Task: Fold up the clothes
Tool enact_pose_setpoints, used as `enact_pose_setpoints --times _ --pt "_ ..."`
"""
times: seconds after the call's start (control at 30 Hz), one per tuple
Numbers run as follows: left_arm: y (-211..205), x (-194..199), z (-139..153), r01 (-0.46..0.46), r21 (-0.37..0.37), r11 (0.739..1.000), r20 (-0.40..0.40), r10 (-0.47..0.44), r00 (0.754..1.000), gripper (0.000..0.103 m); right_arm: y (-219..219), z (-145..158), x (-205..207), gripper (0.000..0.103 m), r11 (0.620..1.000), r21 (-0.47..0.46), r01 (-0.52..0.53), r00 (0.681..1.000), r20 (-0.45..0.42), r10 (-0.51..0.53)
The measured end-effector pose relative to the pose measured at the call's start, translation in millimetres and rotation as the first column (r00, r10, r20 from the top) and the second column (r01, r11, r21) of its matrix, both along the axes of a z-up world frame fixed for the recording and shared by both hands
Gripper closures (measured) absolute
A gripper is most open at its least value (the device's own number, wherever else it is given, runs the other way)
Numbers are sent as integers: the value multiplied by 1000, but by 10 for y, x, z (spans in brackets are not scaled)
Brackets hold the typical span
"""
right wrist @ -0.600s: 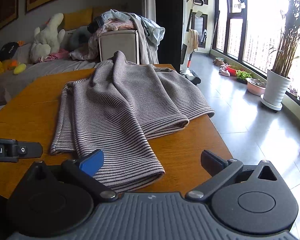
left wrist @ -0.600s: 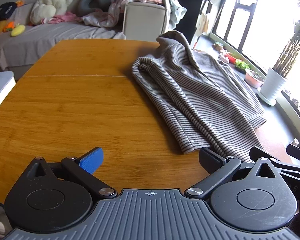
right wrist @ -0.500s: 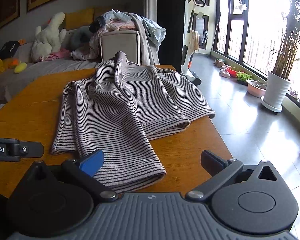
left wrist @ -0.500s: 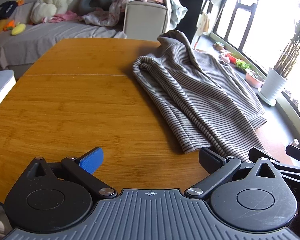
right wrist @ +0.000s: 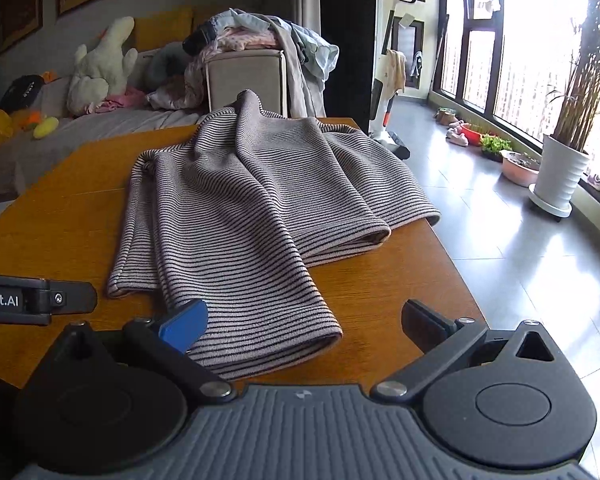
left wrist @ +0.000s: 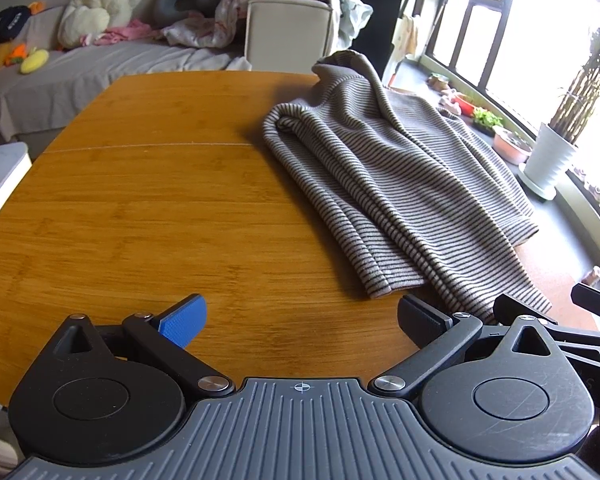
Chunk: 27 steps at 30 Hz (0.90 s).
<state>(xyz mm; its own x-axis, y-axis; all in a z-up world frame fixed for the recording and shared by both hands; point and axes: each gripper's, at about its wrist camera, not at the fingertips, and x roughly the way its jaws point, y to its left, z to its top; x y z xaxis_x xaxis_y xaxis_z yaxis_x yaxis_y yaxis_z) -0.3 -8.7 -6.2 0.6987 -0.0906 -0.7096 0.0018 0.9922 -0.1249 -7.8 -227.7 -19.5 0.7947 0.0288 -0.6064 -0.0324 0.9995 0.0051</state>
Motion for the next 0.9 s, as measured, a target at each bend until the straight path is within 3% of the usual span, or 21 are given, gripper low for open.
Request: enact_pose_setpoints --times 0.9 --pt "-96 34 0 29 39 999 -33 -28 999 0 -11 -70 53 0 1000 30 2 1000 -26 -1"
